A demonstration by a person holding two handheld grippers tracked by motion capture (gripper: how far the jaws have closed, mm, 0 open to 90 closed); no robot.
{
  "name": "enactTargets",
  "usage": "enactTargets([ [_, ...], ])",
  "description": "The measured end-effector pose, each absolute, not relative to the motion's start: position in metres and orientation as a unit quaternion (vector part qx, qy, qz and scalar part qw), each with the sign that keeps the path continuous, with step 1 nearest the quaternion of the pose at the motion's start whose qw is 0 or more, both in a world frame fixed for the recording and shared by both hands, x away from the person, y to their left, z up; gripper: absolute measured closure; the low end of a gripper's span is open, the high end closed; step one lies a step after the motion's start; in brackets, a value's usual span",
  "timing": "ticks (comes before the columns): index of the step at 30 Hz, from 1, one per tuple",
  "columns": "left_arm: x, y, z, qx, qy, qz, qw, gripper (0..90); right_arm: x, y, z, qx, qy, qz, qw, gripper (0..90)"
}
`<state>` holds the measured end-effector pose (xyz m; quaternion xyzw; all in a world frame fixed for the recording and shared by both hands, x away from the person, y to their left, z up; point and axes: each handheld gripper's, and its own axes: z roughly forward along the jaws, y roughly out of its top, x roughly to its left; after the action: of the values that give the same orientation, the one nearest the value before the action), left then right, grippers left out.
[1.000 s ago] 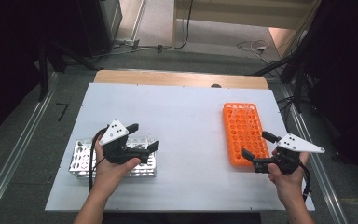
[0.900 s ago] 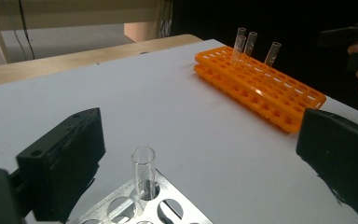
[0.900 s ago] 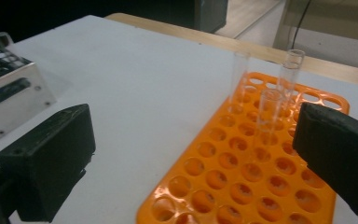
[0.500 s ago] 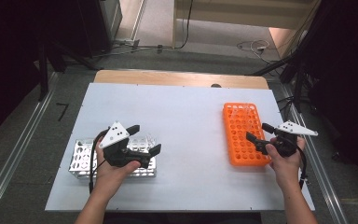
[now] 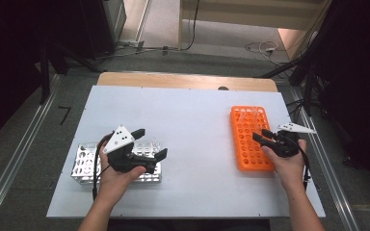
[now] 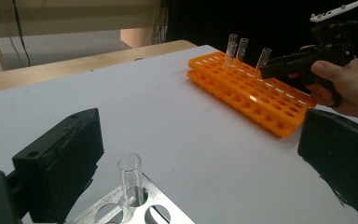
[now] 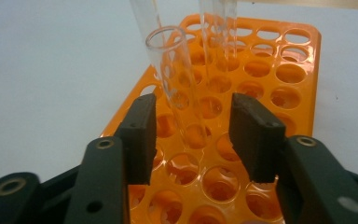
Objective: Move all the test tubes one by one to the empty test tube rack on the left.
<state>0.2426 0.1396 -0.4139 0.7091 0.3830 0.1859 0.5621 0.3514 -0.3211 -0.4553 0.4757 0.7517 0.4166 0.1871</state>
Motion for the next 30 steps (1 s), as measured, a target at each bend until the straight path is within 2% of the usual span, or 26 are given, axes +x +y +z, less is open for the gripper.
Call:
enactTargets([
  [8,0.242,0.137,-0.413,0.71,0.381,0.186,0.562,0.7,0.354,-0.309,-0.457,0.472,0.777,0.366,0.2,65.3],
  [14,0.243,0.136,-0.414,0.711,0.379,0.184,0.562,0.7,0.356,-0.307,-0.457,0.477,0.777,0.356,0.205,70.5],
  [21,0.243,0.133,-0.414,0.713,0.377,0.182,0.562,0.9,0.356,-0.304,-0.457,0.482,0.774,0.349,0.214,74.1],
  [30,0.25,0.125,-0.409,0.715,0.369,0.183,0.565,2.4,0.356,-0.311,-0.456,0.489,0.76,0.378,0.202,74.7],
])
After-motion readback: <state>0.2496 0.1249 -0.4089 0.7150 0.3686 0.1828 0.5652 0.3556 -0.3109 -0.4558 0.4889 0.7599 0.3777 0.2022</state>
